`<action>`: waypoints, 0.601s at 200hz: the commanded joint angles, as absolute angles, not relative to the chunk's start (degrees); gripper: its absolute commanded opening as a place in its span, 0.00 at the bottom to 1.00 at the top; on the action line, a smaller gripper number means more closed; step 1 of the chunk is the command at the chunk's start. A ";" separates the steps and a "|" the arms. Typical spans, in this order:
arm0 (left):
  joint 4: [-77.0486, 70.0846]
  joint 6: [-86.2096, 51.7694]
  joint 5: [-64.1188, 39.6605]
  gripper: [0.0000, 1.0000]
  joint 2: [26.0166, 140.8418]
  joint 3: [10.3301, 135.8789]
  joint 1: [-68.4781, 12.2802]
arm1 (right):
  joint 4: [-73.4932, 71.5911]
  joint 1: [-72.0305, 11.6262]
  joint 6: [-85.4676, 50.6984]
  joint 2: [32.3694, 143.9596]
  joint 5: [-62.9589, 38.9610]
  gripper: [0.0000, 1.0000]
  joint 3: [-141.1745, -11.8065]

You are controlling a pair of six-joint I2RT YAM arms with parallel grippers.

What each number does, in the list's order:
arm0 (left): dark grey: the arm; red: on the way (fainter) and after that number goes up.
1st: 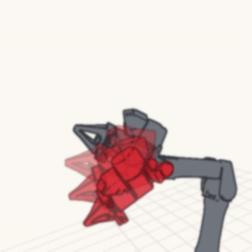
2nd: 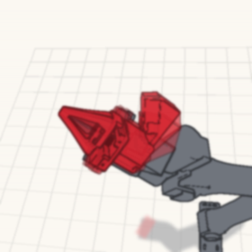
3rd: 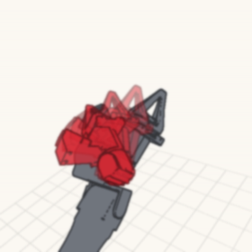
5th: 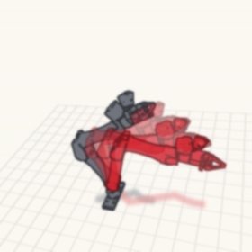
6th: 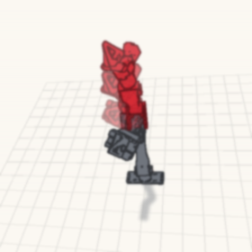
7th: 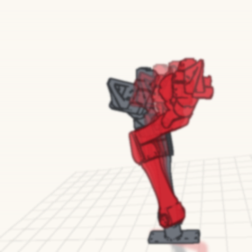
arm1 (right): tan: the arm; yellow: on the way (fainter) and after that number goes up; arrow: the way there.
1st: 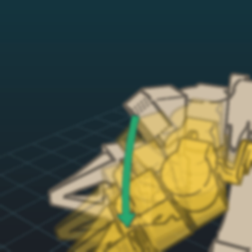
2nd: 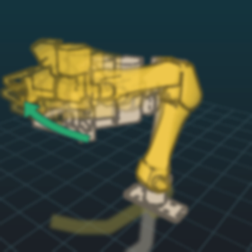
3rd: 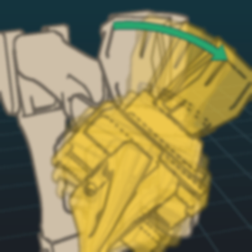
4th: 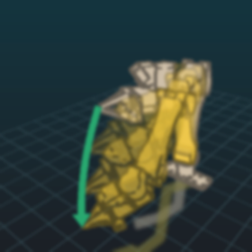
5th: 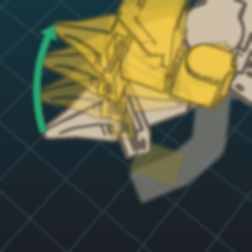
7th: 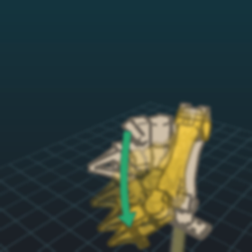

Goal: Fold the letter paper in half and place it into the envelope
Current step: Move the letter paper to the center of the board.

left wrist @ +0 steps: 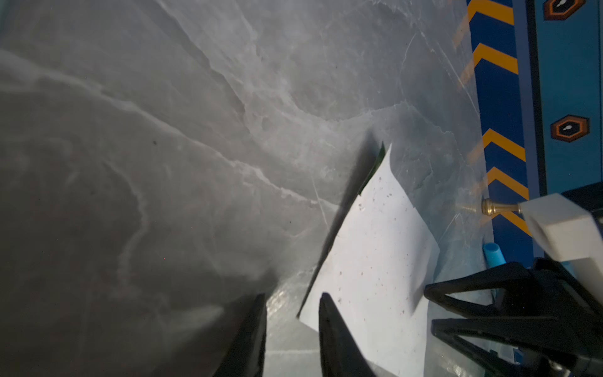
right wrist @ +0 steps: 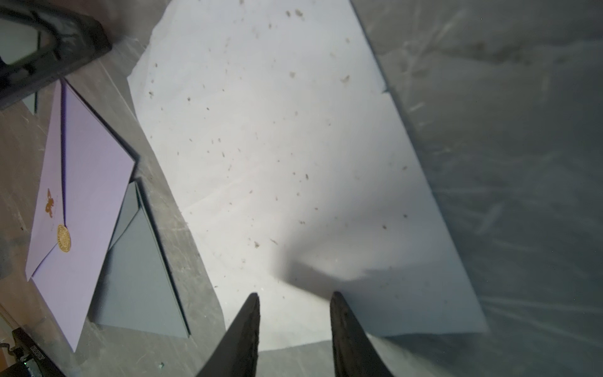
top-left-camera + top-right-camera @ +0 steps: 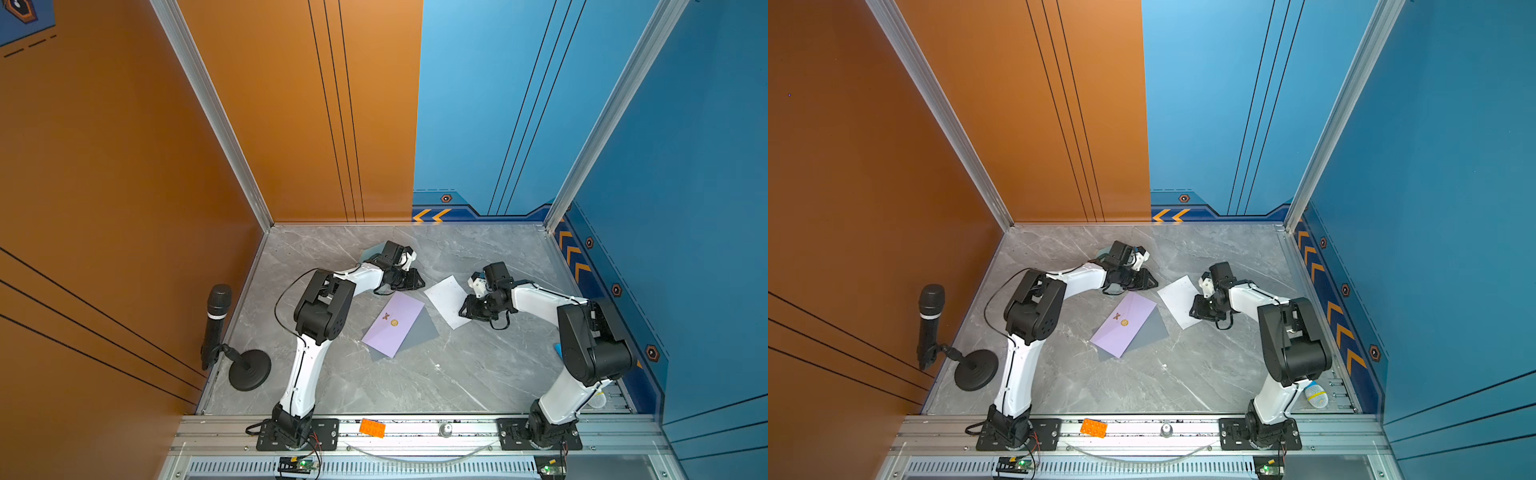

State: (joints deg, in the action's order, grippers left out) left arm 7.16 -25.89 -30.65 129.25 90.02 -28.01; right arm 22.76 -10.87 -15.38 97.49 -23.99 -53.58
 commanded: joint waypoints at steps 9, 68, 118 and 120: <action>10.26 -24.51 -30.06 0.29 130.89 91.31 -29.21 | 27.84 -8.65 -16.69 93.92 -25.31 0.39 -52.94; 16.19 -22.76 -29.53 0.30 133.01 95.00 -31.10 | 29.81 -8.07 -15.47 97.54 -24.26 0.39 -57.29; 20.75 -21.23 -28.49 0.30 134.69 96.81 -31.82 | 29.19 -11.06 -15.95 102.40 -22.93 0.38 -58.47; 20.88 -21.19 -28.48 0.30 134.72 96.84 -31.84 | 29.18 -11.14 -15.98 102.51 -22.83 0.38 -58.61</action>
State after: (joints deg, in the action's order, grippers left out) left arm 14.59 -23.16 -30.41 131.74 96.20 -31.40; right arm 27.46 -9.37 -15.75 100.36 -23.99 -57.84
